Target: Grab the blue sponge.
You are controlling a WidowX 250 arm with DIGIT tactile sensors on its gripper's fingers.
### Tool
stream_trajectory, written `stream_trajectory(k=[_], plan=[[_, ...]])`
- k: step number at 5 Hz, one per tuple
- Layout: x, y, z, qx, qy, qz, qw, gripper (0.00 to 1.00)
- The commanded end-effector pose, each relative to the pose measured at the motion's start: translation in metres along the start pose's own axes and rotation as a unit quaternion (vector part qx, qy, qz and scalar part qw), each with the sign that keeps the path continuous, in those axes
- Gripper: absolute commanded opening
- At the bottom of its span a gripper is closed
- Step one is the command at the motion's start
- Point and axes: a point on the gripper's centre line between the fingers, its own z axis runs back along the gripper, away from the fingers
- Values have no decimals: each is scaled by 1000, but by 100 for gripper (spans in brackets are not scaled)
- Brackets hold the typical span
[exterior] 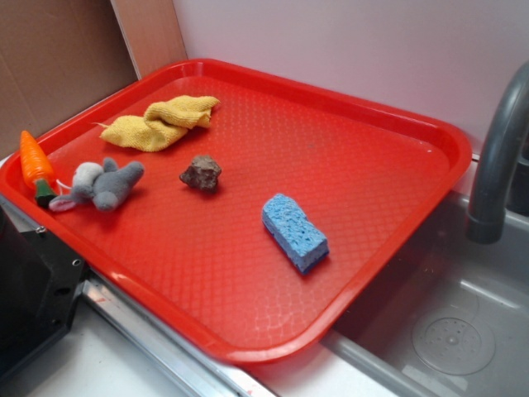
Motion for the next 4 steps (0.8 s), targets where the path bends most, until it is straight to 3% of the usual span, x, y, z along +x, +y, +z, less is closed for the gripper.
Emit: stream_trajectory(k=[1,3,4], plan=[[0,0,0,0,0,0,1000,100],[24,-43,-20,3,17,100,995,100],[35,-66,-33,-26,5,219,975,100]])
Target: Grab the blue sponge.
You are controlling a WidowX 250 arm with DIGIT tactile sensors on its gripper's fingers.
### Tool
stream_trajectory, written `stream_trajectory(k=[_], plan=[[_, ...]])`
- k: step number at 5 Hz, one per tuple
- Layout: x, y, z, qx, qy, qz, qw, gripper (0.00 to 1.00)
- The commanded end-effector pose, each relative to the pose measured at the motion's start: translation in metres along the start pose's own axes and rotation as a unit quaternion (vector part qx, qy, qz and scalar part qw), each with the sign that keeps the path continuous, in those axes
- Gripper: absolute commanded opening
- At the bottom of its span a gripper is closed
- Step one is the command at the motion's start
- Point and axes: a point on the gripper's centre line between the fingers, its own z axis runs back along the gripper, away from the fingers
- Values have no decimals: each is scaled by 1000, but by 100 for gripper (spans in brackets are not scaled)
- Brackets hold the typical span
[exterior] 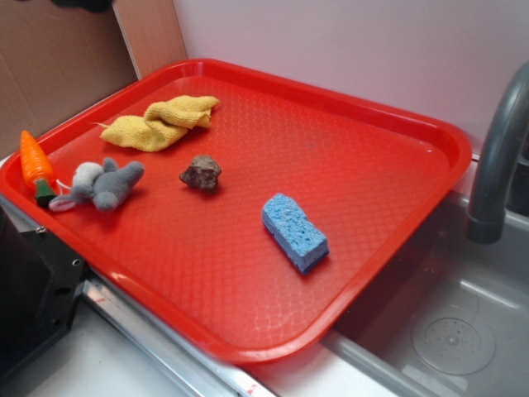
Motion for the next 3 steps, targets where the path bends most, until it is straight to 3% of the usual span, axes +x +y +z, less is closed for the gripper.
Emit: stream_trajectory(k=[1,3], plan=[[17,-44,-21,-65,-22,242,968,100],[35,-78,-82,-79,15,414,907,100]])
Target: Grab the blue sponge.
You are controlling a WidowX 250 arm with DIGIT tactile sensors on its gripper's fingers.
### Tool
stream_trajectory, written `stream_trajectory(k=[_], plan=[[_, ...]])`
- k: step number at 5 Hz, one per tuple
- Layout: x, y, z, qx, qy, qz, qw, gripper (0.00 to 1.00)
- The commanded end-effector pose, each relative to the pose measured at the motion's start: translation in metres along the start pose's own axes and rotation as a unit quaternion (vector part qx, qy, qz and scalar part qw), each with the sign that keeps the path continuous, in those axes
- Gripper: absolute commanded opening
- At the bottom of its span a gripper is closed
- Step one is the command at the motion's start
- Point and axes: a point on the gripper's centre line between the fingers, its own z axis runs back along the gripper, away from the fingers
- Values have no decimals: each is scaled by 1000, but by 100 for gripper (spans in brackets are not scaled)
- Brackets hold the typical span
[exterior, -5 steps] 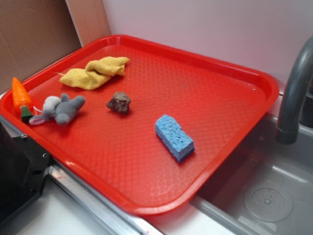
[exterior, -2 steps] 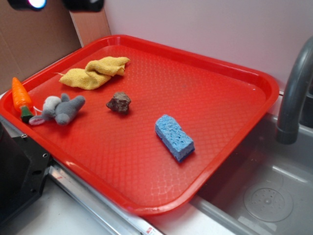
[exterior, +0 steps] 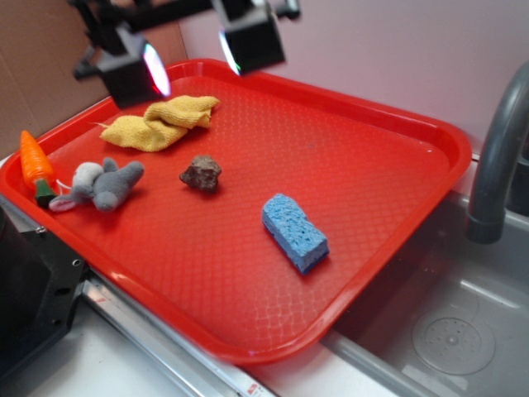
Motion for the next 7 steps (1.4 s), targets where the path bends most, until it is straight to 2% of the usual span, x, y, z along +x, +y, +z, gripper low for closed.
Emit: stream_trajectory(k=[1,2,4,5,6,7], plan=[[0,-23,-53,1,-6,113,994,100],[4,-21,-83,3,-5,141,990,100],[25,-25,-123,42,-20,157,986,100],[28,-29,-136,50,-31,148,987,100],[23,-28,-136,51,-35,137,989,0],[18,-25,-135,49,-33,138,989,0]])
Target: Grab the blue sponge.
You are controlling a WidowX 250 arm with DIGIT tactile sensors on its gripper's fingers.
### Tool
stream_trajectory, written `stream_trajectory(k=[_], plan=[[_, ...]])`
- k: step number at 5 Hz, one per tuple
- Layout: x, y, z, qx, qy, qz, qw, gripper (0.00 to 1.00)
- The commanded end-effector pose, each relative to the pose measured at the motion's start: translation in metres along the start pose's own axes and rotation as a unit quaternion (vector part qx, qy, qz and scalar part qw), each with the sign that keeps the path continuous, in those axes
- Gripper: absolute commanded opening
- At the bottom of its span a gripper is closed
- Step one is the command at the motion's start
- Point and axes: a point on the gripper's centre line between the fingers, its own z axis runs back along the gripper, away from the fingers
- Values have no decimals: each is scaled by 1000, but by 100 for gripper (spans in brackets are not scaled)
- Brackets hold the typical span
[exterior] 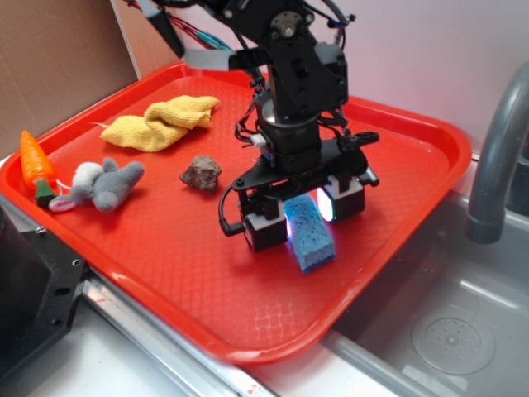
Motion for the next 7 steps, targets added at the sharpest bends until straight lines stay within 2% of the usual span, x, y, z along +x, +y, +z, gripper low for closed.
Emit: stream_trajectory(k=[1,2,3,4,5,6,7], plan=[[11,1,16,-14,-11,-12,1000,0],[31,-5,53,5,17,-126,992,0],[48,-11,85,1,27,-232,972,0],[56,-10,127,-13,7,-352,936,0],[60,2,157,-37,-10,-447,894,0],[71,24,190,-74,-22,-503,861,0],[75,36,203,-91,-34,-515,852,0]])
